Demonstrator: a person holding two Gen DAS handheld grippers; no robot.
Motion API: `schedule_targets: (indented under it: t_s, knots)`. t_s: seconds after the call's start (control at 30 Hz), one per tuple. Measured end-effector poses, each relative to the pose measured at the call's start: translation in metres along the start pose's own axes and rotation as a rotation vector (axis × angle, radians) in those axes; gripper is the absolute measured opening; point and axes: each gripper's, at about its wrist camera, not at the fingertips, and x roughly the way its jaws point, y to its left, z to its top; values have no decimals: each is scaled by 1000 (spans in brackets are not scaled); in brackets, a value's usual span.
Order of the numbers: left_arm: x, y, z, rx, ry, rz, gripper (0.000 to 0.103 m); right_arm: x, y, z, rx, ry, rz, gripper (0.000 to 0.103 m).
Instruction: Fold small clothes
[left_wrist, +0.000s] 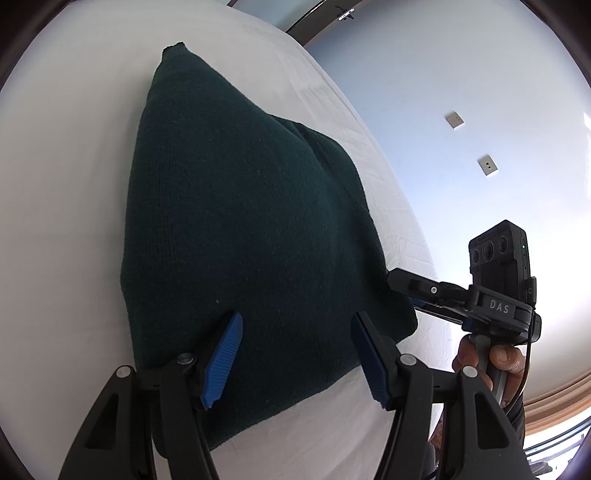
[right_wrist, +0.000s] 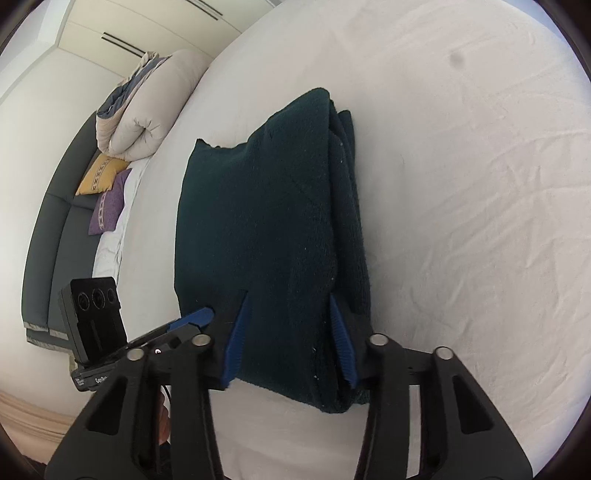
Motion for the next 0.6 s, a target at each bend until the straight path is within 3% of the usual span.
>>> schedule_targets:
  t_s: [0.1, 0.13, 0.33, 0.47, 0.6]
  knots:
    - [0, -1, 0, 2, 1, 2, 64, 5, 2, -5, -29, 19, -32, 21]
    - [0, -2, 0, 7, 3, 6, 64, 6, 1, -5, -28, 18, -56, 9]
    - [1, -5, -3, 35, 12, 27, 62, -3, -30, -14, 91, -22, -40, 5]
    - [4, -5, -6, 50, 15, 43, 58, -4, -60, -33, 207, -75, 42, 5]
    - [6, -9, -7, 78, 12, 68, 58, 3, -66, -37, 219, -85, 70, 5]
